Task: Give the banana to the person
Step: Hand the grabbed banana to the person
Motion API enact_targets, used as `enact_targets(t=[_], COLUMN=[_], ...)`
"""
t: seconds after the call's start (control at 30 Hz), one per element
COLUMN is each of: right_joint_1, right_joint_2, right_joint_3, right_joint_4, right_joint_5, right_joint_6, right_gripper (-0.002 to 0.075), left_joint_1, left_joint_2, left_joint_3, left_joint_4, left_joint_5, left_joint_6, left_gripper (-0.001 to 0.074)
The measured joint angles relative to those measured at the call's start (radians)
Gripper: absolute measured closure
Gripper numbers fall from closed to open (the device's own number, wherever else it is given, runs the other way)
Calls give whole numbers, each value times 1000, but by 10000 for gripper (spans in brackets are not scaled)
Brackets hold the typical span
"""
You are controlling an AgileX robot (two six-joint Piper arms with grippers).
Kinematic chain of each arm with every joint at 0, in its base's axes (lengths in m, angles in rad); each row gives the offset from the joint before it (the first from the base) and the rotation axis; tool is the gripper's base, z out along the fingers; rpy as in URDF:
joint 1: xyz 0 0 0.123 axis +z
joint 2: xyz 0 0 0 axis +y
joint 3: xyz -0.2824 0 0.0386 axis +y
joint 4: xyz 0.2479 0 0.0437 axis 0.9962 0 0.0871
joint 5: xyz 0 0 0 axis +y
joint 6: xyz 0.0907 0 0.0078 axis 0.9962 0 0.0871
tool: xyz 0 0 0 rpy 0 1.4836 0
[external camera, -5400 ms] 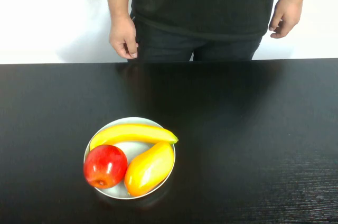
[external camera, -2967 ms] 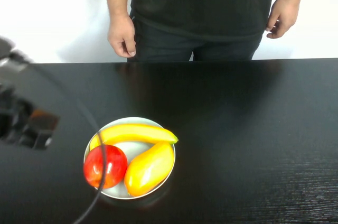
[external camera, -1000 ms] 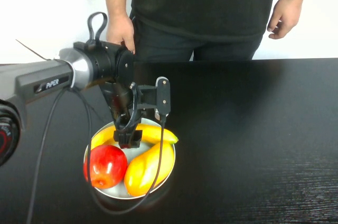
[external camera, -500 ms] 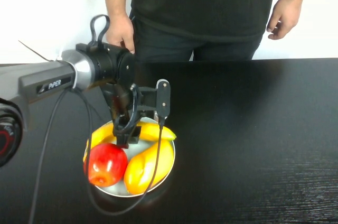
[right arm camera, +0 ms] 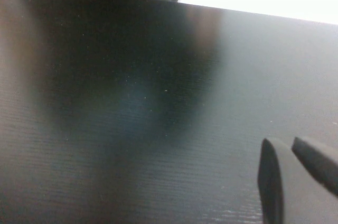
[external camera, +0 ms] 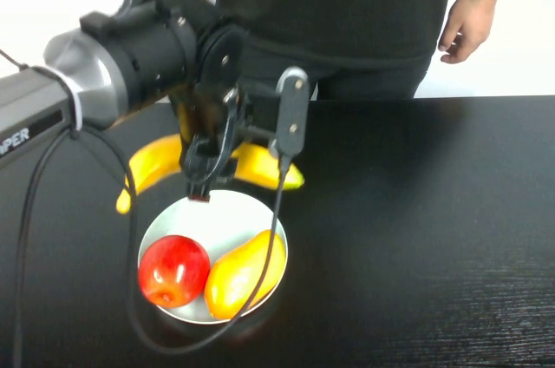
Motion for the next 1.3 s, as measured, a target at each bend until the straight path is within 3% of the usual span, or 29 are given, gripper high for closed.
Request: enact_targets(t=[0.2, 0.43, 1.3], right_joint_1=[0, 0, 0], right_joint_2=[0, 0, 0], right_joint_3=[0, 0, 0], right_joint_4=[0, 0, 0], right_joint_5=[0, 0, 0], right_joint_6=[0, 0, 0], right_gripper=[733, 733, 733], left_joint_1=[-66, -73, -63], left_joint_2=[-16, -7, 179], left_joint_3=[-209, -387, -408], left_joint_4=[98, 155, 61], left_joint_5=[87, 105, -102], left_joint_6=[-90, -101, -201], left_gripper=[452, 453, 453])
